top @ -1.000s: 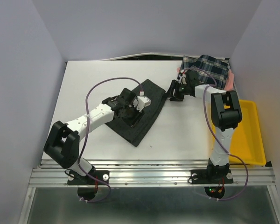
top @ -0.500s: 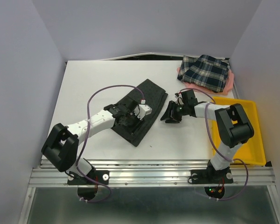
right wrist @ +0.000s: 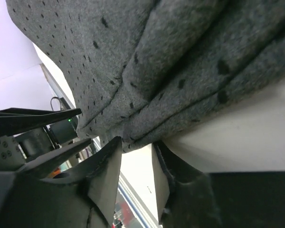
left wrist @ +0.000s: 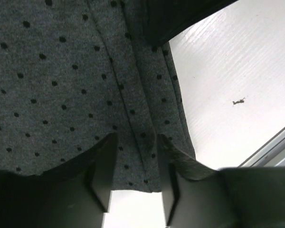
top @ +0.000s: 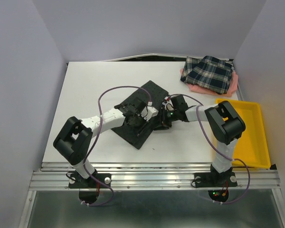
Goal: Fold and stack the skirts
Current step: Fold the skirt
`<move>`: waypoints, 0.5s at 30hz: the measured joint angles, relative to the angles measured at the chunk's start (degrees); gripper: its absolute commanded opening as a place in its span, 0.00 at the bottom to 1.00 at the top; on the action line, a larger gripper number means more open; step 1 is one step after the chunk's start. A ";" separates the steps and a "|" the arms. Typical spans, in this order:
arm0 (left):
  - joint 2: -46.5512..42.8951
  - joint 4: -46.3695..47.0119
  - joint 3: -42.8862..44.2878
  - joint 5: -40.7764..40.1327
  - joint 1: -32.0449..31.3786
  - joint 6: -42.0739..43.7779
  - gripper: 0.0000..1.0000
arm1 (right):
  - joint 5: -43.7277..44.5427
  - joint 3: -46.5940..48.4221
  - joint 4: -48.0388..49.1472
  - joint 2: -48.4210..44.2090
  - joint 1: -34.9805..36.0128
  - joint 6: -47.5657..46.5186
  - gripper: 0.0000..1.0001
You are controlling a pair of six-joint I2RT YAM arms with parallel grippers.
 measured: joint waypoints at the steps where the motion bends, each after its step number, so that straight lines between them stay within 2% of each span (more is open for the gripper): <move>1: 0.48 0.17 0.24 -0.13 -0.09 -0.07 0.41 | -0.22 0.17 0.02 0.28 0.00 0.11 0.34; 2: 0.96 0.35 0.37 -0.22 -0.07 -0.11 0.36 | -0.50 0.35 0.04 0.66 0.00 0.28 0.33; 6: 2.86 0.59 0.46 -0.44 -0.13 -0.13 0.35 | -0.92 0.44 0.04 1.11 -0.04 0.59 0.29; 12: 2.95 0.63 0.46 -0.44 -0.46 -0.13 0.40 | -0.83 0.46 0.02 1.49 -0.04 0.61 0.20; 15: 2.95 0.66 0.46 -0.26 -0.52 -0.13 0.46 | -0.79 0.48 0.04 1.75 -0.04 0.59 0.14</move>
